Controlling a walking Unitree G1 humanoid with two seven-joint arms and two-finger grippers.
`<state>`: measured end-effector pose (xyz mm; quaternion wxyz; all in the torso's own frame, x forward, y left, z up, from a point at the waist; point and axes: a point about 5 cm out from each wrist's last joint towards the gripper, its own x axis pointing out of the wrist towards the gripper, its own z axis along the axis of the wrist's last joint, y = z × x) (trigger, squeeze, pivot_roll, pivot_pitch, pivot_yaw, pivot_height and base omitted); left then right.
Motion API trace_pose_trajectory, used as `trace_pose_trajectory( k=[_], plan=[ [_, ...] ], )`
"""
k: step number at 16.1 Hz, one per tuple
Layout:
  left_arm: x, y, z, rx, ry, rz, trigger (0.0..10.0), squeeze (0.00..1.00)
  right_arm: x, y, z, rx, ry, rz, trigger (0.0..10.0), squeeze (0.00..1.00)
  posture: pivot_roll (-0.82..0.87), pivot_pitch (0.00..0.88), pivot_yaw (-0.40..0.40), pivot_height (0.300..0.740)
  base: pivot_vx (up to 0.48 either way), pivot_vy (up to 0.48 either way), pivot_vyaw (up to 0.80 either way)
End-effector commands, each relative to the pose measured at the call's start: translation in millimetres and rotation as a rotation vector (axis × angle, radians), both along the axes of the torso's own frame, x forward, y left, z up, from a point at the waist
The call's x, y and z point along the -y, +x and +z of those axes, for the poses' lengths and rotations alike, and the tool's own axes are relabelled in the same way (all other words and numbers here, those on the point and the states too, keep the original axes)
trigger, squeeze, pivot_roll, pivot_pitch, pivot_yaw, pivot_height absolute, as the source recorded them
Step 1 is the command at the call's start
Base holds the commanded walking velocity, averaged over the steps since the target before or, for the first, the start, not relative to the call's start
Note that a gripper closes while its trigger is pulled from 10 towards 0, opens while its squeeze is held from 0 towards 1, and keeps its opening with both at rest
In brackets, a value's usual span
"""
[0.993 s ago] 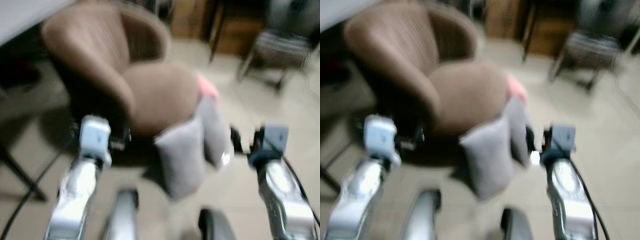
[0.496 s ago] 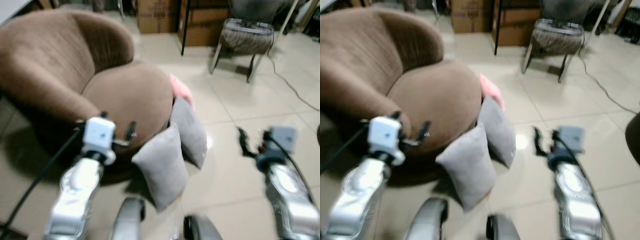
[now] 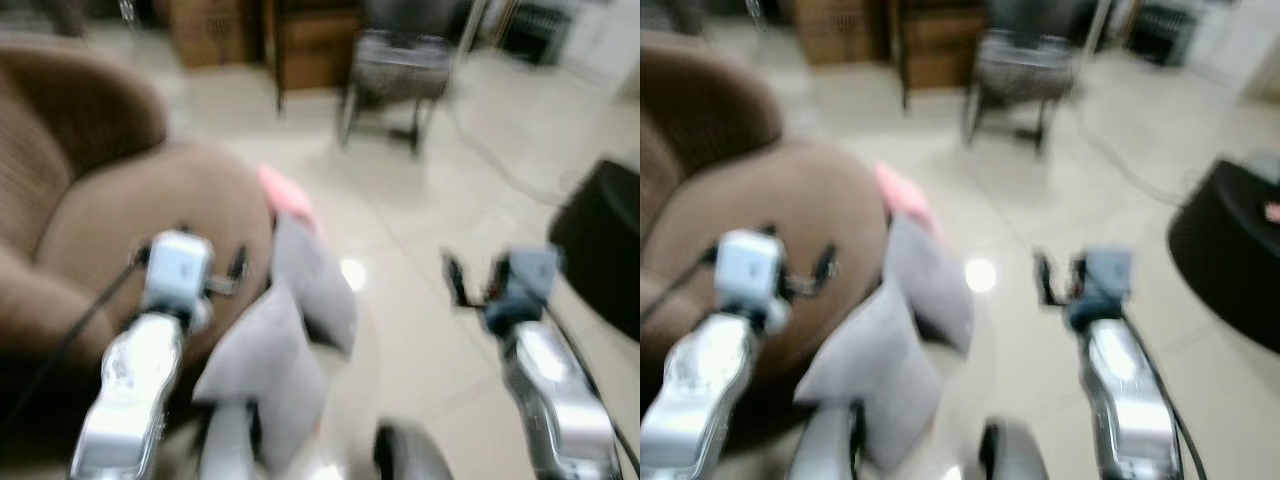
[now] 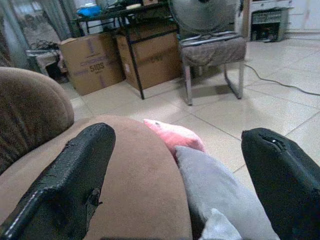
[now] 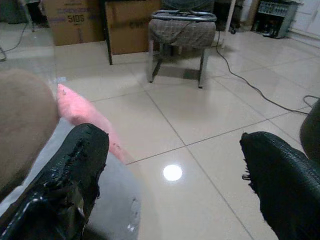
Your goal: Move the pillow to the sofa from floor
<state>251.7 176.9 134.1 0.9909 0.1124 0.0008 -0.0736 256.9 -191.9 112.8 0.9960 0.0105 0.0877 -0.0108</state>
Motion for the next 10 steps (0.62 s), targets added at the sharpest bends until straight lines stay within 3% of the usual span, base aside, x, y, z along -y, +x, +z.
trace_pose_trajectory(
  k=[1,5,10],
  plan=[
    [9.4,0.0,-1,-0.005,-0.012,-0.027,10.0,0.00,12.3,-3.7,-1,-0.010,-0.014,-0.036,10.0,0.00,0.04,0.000,-0.027,0.586,0.000,0.000,0.00],
    [4.5,-3.7,-6,-0.027,0.019,-0.036,10.0,0.00,8.5,-6.6,-5,-0.030,-0.019,0.007,10.0,0.00,0.04,0.000,-0.029,0.546,0.000,0.000,0.00],
    [7.5,-6.9,-18,-0.131,-0.040,-0.087,10.0,0.00,7.9,-6.9,-7,-0.057,-0.044,0.043,10.0,0.00,0.03,0.000,-0.030,0.501,0.000,0.000,0.00]
  ],
)
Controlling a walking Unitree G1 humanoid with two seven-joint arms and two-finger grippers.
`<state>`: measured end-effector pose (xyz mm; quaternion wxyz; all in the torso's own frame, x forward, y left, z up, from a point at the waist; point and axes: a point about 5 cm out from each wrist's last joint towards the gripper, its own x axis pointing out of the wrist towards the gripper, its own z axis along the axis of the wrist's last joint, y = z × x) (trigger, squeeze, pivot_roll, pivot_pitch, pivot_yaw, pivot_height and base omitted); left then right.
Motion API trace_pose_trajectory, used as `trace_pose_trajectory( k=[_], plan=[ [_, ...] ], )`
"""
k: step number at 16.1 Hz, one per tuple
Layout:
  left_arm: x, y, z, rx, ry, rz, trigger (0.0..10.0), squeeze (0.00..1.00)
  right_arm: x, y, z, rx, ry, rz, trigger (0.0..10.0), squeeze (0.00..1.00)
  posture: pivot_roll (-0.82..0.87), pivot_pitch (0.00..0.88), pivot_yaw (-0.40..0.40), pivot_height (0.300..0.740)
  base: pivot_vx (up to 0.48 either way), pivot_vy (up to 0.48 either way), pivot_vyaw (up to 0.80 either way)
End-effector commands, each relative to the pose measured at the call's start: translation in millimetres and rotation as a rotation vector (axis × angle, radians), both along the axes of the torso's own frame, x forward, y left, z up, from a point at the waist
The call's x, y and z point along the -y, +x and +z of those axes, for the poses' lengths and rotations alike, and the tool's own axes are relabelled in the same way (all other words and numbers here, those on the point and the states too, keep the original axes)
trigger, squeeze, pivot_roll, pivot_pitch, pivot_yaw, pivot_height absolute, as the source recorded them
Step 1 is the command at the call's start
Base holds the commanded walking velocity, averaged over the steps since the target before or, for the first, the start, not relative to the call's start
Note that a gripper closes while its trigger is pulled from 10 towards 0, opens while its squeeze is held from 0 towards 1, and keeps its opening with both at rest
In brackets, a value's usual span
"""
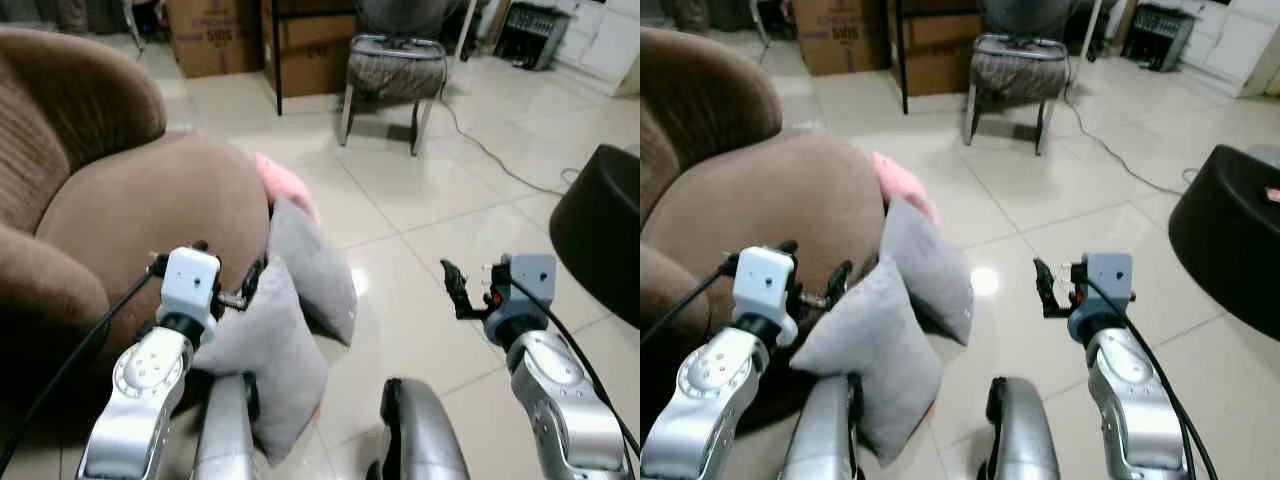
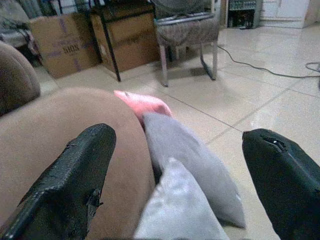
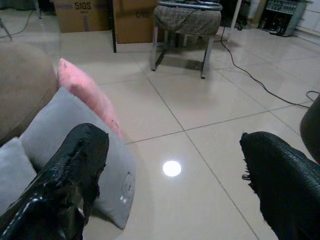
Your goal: Move the pillow to the sofa from floor
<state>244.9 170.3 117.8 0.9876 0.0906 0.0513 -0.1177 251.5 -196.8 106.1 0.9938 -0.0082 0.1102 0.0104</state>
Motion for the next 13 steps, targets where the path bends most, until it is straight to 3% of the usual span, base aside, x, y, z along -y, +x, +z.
trace_pose_trajectory(
  k=[1,2,3,4,5,6,7,9,10,13],
  plan=[
    [0.7,2.4,-9,-0.037,0.001,-0.005,10.0,0.00,4.7,-2.2,-1,-0.023,-0.030,0.009,10.0,0.00,0.03,0.000,-0.032,0.491,0.000,0.000,0.00],
    [-0.7,5.7,-13,-0.044,0.002,0.017,10.0,0.00,5.8,-2.4,-2,-0.031,-0.039,0.015,10.0,0.00,0.03,0.000,-0.039,0.486,0.000,0.000,0.00],
    [-5.6,17.4,-19,-0.079,-0.078,0.076,10.0,0.00,5.7,-1.3,2,-0.025,-0.043,0.057,10.0,0.00,0.03,0.000,-0.051,0.481,0.000,0.000,0.00],
    [-9.0,25.7,-23,-0.112,-0.086,0.086,10.0,0.16,3.2,0.4,4,-0.027,-0.047,0.111,10.0,0.00,0.03,0.000,-0.051,0.481,0.000,0.000,0.00],
    [-11.6,29.9,-25,-0.131,-0.083,0.078,10.0,1.00,0.5,1.4,7,-0.029,-0.050,0.158,10.0,0.00,0.02,0.000,-0.044,0.481,0.000,0.000,0.00],
    [-16.5,37.5,-31,-0.158,-0.088,0.064,10.0,1.00,-4.2,5.6,12,-0.008,-0.057,0.243,10.0,0.41,-0.02,0.000,-0.030,0.481,0.000,0.000,0.00],
    [-22.0,43.9,-36,-0.172,-0.073,0.074,10.0,1.00,-7.5,8.9,17,0.009,-0.065,0.305,10.0,1.00,-0.04,0.000,-0.025,0.481,0.000,0.000,0.00],
    [-30.8,51.2,-46,-0.212,-0.033,0.105,10.0,1.00,-10.1,10.5,25,0.032,-0.144,0.404,10.0,1.00,-0.07,0.000,-0.018,0.481,0.000,0.000,0.00],
    [-36.2,59.7,-52,-0.230,-0.011,0.122,10.0,1.00,-9.1,12.6,33,0.044,-0.132,0.448,10.0,1.00,-0.08,0.000,-0.025,0.481,0.000,0.000,0.00],
    [-35.4,65.5,-64,-0.284,-0.027,0.101,10.0,1.00,-9.0,11.1,35,-0.017,-0.043,0.504,10.0,1.00,-0.07,0.042,-0.051,0.481,0.000,0.000,0.00]
  ],
)
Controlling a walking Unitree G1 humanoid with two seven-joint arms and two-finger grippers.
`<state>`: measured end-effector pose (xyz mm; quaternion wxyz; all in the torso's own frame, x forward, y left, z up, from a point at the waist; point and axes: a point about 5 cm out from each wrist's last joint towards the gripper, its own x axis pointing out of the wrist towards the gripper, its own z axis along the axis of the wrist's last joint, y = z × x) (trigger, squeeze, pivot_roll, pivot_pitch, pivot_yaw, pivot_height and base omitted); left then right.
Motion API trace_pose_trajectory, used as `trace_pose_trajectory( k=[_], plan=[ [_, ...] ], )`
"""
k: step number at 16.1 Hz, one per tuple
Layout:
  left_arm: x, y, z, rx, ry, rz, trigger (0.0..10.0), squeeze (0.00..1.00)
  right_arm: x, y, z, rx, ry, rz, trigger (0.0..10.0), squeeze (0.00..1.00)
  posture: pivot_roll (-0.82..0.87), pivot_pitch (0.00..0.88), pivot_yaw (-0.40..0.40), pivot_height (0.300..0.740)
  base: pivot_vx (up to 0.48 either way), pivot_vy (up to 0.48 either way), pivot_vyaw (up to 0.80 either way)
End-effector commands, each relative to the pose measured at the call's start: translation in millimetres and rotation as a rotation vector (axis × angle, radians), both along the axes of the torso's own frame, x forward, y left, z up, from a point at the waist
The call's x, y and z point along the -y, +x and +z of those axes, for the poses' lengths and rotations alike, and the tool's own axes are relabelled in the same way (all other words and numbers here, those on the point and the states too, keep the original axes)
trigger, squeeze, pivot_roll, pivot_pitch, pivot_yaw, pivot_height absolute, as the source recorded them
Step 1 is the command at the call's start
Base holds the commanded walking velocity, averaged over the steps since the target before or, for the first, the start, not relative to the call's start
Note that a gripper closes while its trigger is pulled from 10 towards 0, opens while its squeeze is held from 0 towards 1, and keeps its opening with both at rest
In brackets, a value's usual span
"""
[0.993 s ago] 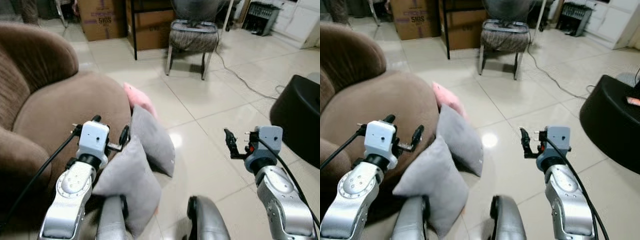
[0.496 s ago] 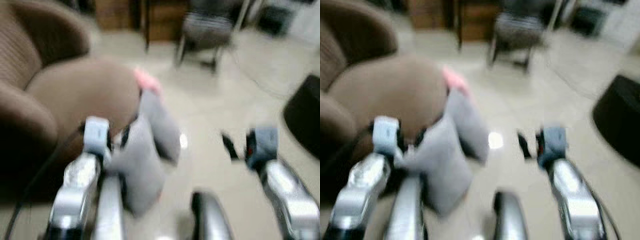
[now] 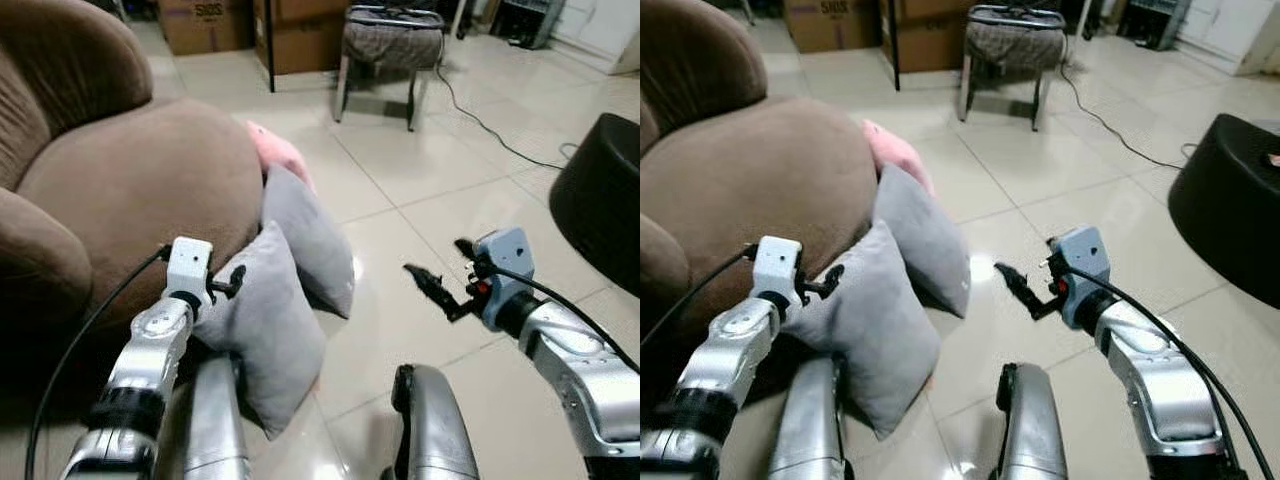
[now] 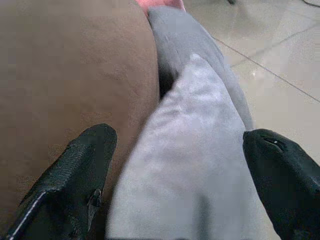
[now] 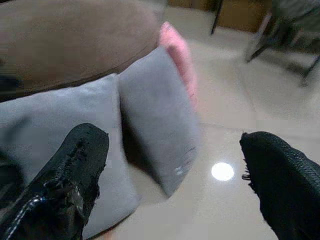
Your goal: Move the pillow to the sofa from floor
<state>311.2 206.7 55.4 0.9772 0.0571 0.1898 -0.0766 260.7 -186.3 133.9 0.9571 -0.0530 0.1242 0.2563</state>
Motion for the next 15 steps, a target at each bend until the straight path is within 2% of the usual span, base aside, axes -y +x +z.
trace_pose_trajectory(
  k=[1,2,3,4,5,8,9,11,12,14,15],
  plan=[
    [1.0,-1.8,-8,-0.035,0.012,-0.028,10.0,0.82,-0.2,1.9,8,0.005,0.007,0.026,10.0,1.00,-0.06,0.063,-0.071,0.481,0.000,0.000,0.00],
    [-1.0,-3.3,-13,-0.057,0.037,-0.038,10.0,0.25,-3.8,0.9,5,-0.007,-0.048,0.075,10.0,1.00,-0.06,0.078,-0.088,0.481,0.000,0.000,0.00],
    [-3.5,-4.3,-17,-0.069,0.045,-0.035,10.0,0.00,-7.5,-1.4,3,-0.001,-0.092,0.127,10.0,1.00,-0.06,0.088,-0.097,0.481,0.000,0.000,0.00],
    [-6.8,-4.9,-20,-0.083,0.041,-0.020,10.0,0.00,-14.3,-4.4,6,0.033,-0.090,0.201,10.0,1.00,-0.06,0.100,-0.107,0.481,0.000,0.000,0.00],
    [-10.1,-6.2,-23,-0.092,0.042,-0.008,10.0,0.00,-19.3,-9.0,8,0.025,-0.058,0.255,10.0,1.00,-0.06,0.111,-0.115,0.481,0.000,0.000,0.00],
    [-23.1,-11.6,-31,-0.091,0.146,0.026,10.0,0.00,-21.6,-18.4,12,0.006,-0.061,0.303,10.0,1.00,-0.07,0.135,-0.123,0.481,0.000,0.000,0.00],
    [-34.3,-10.1,-27,-0.058,0.203,0.096,10.0,0.00,-21.2,-20.2,13,0.006,-0.062,0.320,10.0,1.00,-0.07,0.144,-0.123,0.481,0.000,0.000,0.00],
    [-45.2,-6.9,-17,0.009,0.227,0.167,10.0,0.00,-20.5,-23.4,15,-0.004,-0.055,0.341,10.0,1.00,-0.06,0.147,-0.120,0.481,0.000,0.000,0.00],
    [-49.1,-3.4,-5,0.093,0.224,0.190,10.0,0.00,-20.9,-26.7,15,-0.019,-0.043,0.360,10.0,1.00,-0.05,0.149,-0.118,0.481,0.000,0.000,0.00],
    [-51.5,-3.1,-1,0.115,0.202,0.190,10.0,0.00,-22.2,-27.5,12,-0.022,-0.050,0.356,10.0,1.00,-0.04,0.148,-0.116,0.481,0.000,0.000,0.00],
    [-52.5,-5.1,-6,0.079,0.215,0.173,10.0,0.00,-23.0,-27.1,8,-0.032,-0.058,0.353,10.0,1.00,-0.03,0.149,-0.113,0.481,0.000,0.000,0.00]
  ],
)
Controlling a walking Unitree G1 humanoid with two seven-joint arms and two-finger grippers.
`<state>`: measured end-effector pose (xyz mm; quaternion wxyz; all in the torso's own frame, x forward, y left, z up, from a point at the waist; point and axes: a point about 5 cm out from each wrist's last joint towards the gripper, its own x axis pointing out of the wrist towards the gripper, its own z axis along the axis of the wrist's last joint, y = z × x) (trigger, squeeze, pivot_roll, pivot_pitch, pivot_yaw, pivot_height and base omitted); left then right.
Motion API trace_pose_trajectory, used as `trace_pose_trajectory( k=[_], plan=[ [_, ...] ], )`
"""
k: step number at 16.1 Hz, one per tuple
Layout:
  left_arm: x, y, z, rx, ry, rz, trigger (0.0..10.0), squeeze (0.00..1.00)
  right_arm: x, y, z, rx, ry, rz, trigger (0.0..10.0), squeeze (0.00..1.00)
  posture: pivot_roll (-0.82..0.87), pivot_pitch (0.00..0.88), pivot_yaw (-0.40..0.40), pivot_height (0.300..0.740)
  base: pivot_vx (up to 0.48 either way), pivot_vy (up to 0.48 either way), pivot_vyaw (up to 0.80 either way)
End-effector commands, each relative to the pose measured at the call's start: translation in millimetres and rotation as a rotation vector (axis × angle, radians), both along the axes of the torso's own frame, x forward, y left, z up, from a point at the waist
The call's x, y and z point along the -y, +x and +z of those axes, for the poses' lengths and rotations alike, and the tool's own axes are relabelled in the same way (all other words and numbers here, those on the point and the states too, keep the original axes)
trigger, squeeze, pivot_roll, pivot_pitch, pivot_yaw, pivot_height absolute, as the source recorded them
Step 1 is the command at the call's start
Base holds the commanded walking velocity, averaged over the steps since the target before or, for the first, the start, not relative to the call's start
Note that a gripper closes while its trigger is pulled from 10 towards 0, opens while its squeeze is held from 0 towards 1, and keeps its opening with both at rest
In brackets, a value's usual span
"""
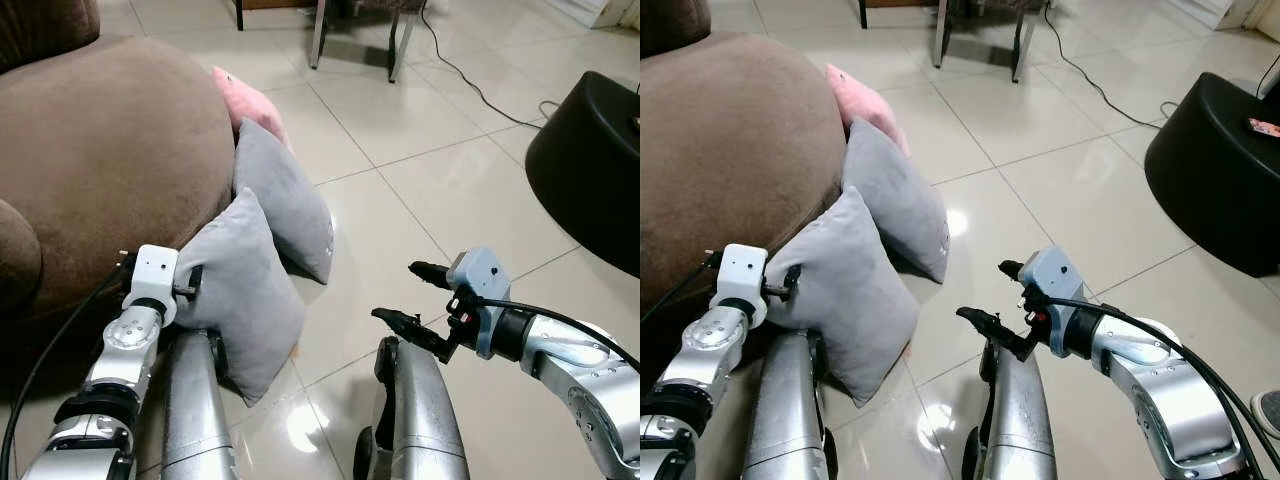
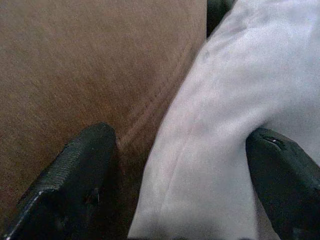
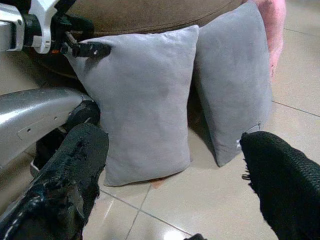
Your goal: Move the pillow to the sofa from floor
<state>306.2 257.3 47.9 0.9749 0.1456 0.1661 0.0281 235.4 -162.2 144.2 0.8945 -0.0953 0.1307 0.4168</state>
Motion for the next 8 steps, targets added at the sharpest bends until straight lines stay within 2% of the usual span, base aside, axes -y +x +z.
trace_pose_trajectory(
  k=[1,2,4,7,8],
  plan=[
    [0.0,-9.8,-19,-0.152,-0.013,-0.046,10.0,0.00,-0.3,-2.2,-5,-0.025,-0.012,0.014,10.0,1.00,-0.03,0.150,-0.109,0.481,0.000,0.000,0.00],
    [1.6,-14.2,-27,-0.211,-0.023,-0.070,10.0,0.00,-0.6,-2.6,-5,-0.028,-0.014,0.020,10.0,1.00,-0.04,0.149,-0.108,0.481,0.000,0.000,0.00],
    [-3.0,-20.2,-35,-0.282,0.036,-0.050,10.0,0.00,0.1,-5.6,-5,-0.042,-0.024,0.039,10.0,1.00,-0.04,0.132,-0.102,0.481,0.000,0.000,0.00],
    [1.2,-18.6,-36,-0.316,-0.026,-0.080,10.0,0.00,-1.3,-7.4,-5,-0.061,-0.020,0.063,10.0,1.00,-0.03,0.112,-0.096,0.481,0.000,0.000,0.00],
    [11.2,-11.7,-30,-0.275,-0.105,-0.146,3.8,0.00,0.0,-7.5,-6,-0.074,-0.023,0.069,10.0,1.00,-0.03,0.109,-0.093,0.481,0.000,0.000,0.00]
  ],
)
